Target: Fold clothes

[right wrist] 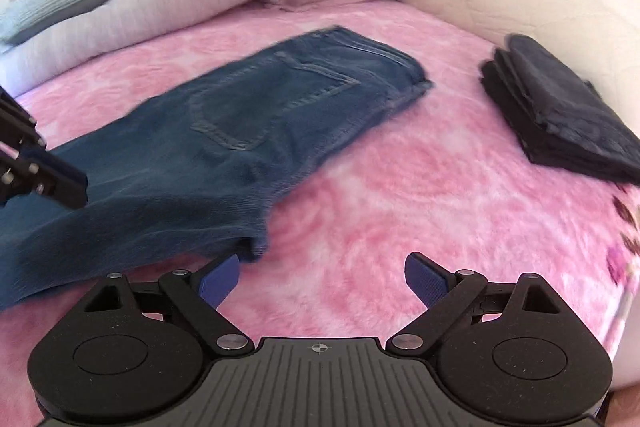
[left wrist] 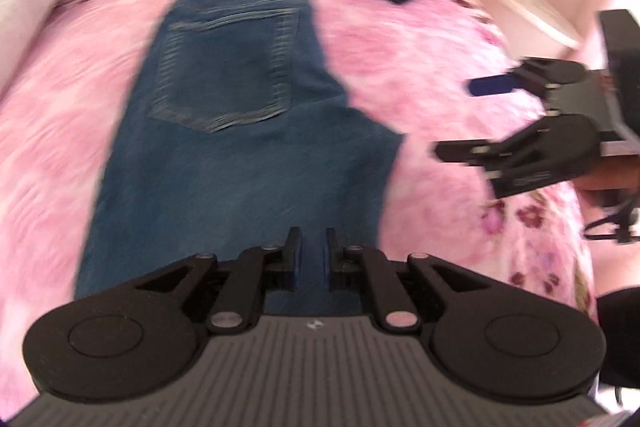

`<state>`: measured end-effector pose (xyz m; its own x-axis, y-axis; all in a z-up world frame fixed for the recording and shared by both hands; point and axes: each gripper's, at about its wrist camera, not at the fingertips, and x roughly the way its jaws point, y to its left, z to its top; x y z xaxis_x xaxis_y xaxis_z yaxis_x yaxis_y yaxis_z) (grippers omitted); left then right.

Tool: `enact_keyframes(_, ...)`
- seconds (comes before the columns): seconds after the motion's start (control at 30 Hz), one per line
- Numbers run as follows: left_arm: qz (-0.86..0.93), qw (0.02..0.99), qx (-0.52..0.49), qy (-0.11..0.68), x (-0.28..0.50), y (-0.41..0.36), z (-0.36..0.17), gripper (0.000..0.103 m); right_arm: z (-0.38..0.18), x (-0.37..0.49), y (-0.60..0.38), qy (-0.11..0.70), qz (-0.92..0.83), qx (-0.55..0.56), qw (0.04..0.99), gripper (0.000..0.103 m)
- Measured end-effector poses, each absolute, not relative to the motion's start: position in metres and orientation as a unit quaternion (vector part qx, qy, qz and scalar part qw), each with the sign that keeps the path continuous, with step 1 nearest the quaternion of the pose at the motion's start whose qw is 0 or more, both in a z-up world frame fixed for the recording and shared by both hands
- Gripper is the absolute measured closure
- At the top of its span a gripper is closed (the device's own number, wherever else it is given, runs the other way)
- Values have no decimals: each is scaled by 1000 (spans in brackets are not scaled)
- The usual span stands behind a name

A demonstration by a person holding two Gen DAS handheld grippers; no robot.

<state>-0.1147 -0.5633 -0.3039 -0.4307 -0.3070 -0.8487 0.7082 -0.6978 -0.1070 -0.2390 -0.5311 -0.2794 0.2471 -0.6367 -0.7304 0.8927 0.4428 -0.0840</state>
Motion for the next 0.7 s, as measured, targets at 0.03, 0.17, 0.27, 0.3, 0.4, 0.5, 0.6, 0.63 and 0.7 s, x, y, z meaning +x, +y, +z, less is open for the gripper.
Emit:
enact_keyframes(0.03, -804, 332, 430, 241, -103, -558, -300, 96, -277, -234, -531, 363, -482, 172, 778, 10)
enact_keyframes(0.17, -759, 413, 422, 272, -53, -526, -283, 88, -268, -214, -530, 374, -422, 148, 812, 10)
enact_keyframes(0.27, -712, 478, 413, 306, -7, -489, -273, 84, -260, -198, -529, 381, -376, 130, 835, 10)
enact_keyframes(0.3, -692, 502, 411, 318, 9, -474, -271, 83, -258, -193, -529, 384, -360, 124, 842, 10)
enact_keyframes(0.4, -625, 568, 405, 350, 59, -424, -267, 83, -255, -161, -522, 390, -304, 96, 864, 10)
enact_keyframes(0.5, -563, 625, 388, 378, 112, -372, -268, 78, -254, -119, -506, 397, -237, 57, 885, 10)
enact_keyframes(0.6, -514, 670, 355, 401, 168, -328, -274, 76, -256, -71, -482, 406, -171, 1, 898, 10)
enact_keyframes(0.63, -501, 683, 344, 405, 186, -316, -276, 75, -257, -55, -473, 408, -149, -18, 900, 10)
enact_keyframes(0.7, -484, 702, 314, 418, 219, -300, -285, 72, -266, -25, -464, 423, -119, -48, 897, 10)
